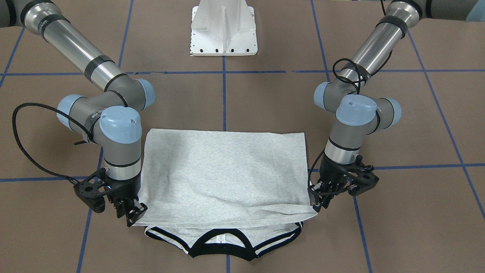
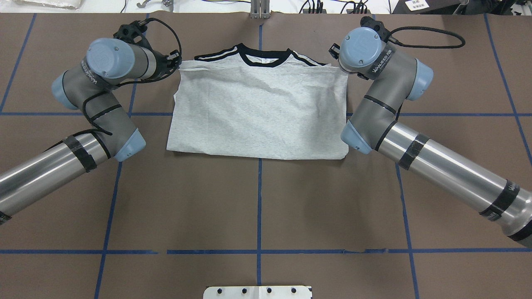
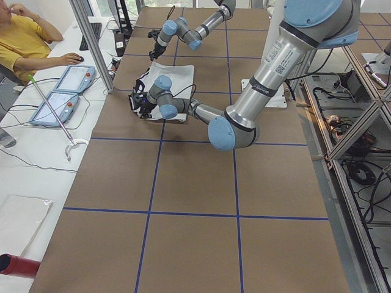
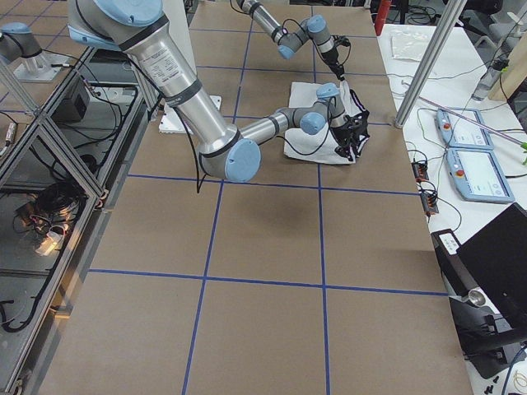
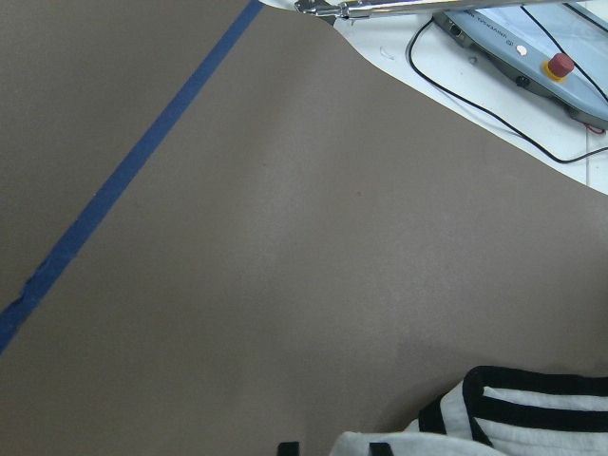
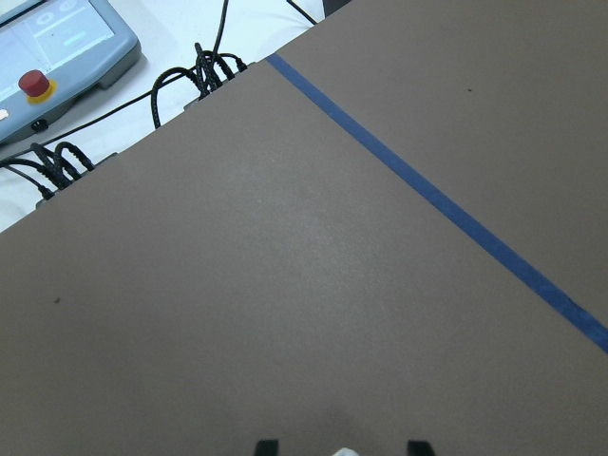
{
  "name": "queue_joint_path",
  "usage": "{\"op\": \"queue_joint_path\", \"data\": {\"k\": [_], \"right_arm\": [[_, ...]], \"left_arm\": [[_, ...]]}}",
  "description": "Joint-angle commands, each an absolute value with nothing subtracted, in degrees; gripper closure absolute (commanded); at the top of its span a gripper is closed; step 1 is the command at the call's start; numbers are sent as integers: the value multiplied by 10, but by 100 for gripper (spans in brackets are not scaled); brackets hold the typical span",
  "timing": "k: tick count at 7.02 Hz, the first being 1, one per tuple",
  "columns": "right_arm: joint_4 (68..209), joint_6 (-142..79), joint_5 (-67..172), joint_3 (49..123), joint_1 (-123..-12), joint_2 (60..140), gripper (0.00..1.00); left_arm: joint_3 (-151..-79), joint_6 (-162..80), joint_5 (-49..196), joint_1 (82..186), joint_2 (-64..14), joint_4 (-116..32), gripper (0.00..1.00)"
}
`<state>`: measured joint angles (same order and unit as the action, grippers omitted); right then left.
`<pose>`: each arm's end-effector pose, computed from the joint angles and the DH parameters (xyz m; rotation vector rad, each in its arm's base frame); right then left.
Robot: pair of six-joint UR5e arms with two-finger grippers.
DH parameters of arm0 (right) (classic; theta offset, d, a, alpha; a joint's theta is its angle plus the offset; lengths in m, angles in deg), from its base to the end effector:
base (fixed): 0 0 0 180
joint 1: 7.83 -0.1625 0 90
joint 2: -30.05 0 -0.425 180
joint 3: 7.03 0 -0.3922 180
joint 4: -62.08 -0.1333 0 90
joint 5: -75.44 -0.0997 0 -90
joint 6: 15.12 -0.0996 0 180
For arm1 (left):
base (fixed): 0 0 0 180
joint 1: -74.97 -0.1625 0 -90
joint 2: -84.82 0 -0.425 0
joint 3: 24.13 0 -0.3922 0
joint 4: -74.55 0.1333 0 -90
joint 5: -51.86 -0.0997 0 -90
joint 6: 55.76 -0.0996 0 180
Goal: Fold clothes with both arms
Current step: 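Move the right gripper to the folded shirt's corner nearest it and grasp it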
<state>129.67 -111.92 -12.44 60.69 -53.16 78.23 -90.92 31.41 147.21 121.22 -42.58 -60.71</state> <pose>-0.4606 -0.6607 0.3554 0.2845 -0.7033 0.8811 0.4460 -0.6452 0.3685 0.3602 0.9972 -0.6388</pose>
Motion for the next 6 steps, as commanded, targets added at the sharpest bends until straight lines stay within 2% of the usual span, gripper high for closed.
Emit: {"op": "queue_joint_path", "data": {"k": [1,3,4,6], "right_arm": [[1285,-1121,-143,617,-537,774,32],[1291,-1153,-193,702,-533,815,24],[1291,-1193,-193,776,-508,868,21],[1291,-1288,-176,863,-444,929,17]], "left_arm": [[-914,300,1473,1216,-412,-639,60],[-956,299,1488,1237,-408,-647,56],[-969,299,1550,1264,-407,-648,50],[-996,299,1579,1270,-372,-652,46]]}}
